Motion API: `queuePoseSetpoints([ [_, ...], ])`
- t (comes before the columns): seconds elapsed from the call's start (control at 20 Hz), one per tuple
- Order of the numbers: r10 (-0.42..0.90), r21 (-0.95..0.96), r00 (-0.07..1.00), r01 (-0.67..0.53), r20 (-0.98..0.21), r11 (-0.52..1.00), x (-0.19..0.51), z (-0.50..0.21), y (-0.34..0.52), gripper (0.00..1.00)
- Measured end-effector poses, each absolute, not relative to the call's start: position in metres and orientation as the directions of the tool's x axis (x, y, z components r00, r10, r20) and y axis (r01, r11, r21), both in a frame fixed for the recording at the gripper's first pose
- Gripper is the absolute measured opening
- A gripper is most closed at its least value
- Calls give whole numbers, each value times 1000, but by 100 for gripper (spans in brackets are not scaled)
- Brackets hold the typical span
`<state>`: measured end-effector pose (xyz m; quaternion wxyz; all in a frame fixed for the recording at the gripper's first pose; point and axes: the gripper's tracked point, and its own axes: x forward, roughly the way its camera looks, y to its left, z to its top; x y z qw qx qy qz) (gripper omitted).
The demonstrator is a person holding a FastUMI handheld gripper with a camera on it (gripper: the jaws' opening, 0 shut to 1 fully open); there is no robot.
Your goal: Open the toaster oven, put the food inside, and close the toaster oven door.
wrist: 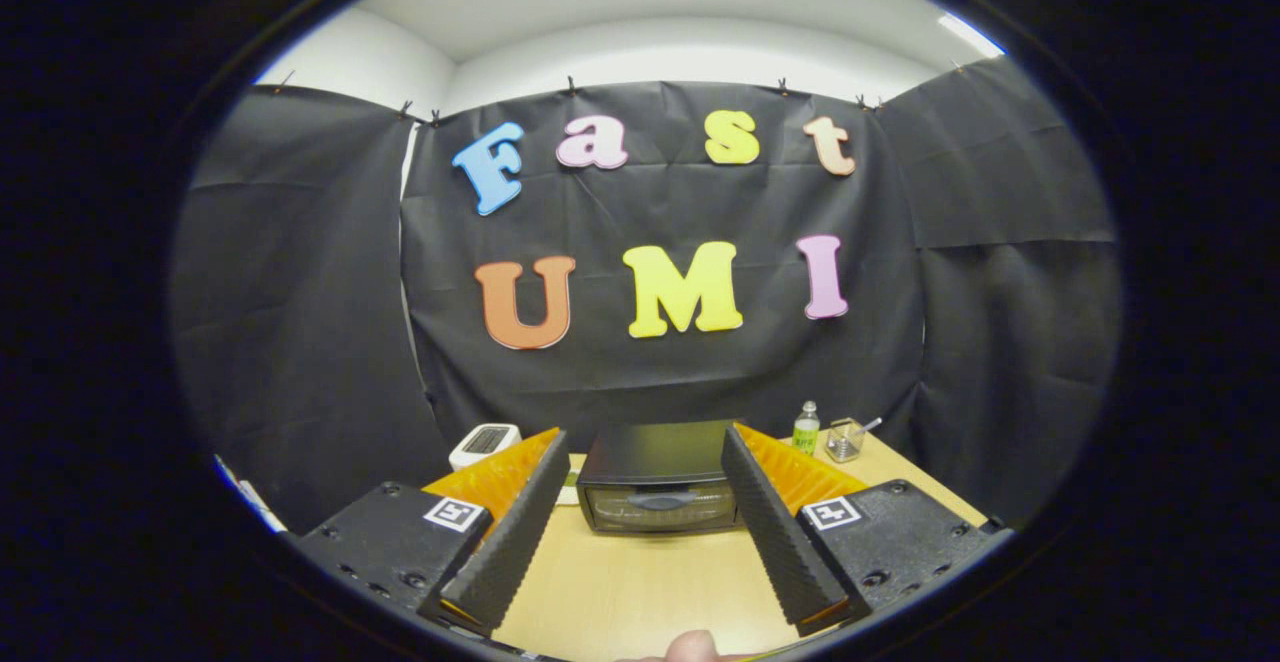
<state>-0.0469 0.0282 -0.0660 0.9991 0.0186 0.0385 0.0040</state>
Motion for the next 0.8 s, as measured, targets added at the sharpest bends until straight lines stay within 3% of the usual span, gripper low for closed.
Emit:
queuePoseSetpoints([
  [0.8,-26,82,993,36,-113,996,-45,-80,13,100],
])
